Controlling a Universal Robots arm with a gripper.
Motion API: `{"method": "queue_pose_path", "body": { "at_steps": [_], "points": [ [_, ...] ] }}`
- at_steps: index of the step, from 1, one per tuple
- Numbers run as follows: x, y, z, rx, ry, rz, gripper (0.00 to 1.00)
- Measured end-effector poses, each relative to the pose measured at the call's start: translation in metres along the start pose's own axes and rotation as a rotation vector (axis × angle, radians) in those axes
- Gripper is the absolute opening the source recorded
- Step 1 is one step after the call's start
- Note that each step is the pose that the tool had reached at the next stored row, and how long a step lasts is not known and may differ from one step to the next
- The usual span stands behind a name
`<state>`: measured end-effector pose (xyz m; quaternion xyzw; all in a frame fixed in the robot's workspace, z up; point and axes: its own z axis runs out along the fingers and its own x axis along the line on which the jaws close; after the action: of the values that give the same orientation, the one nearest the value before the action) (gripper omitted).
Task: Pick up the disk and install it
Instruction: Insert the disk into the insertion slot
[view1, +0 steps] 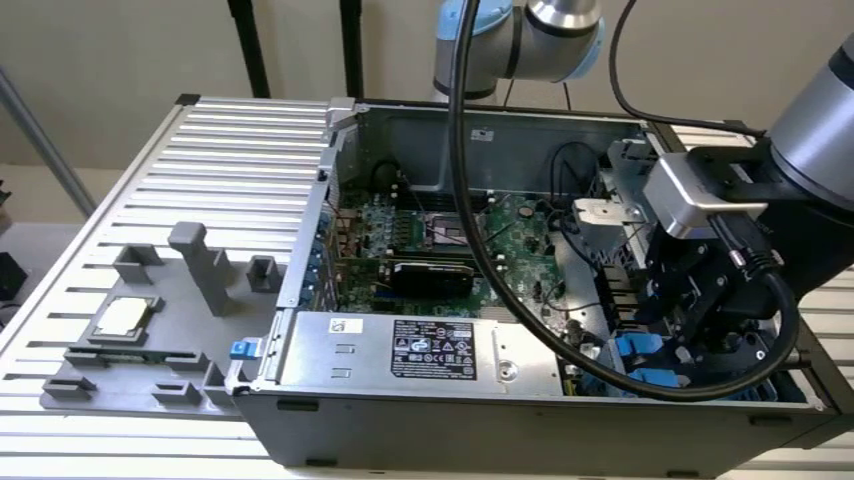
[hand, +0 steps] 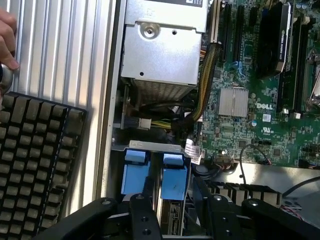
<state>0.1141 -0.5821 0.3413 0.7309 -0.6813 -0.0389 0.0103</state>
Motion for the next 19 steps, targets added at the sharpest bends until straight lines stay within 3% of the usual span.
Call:
{"method": "queue_pose_path", "body": {
  "at_steps": [11,12,19],
  "points": [
    [0.0002,-0.0074,-0.0098,0.0002,-0.003,0.0,1.0],
    [0.0002,-0.0075,-0.0098,0.0002,-0.0035,0.0,0.0],
    [0.0002,-0.0075,-0.0099,0.0002,-0.0033,0.0,0.0]
  ]
}}
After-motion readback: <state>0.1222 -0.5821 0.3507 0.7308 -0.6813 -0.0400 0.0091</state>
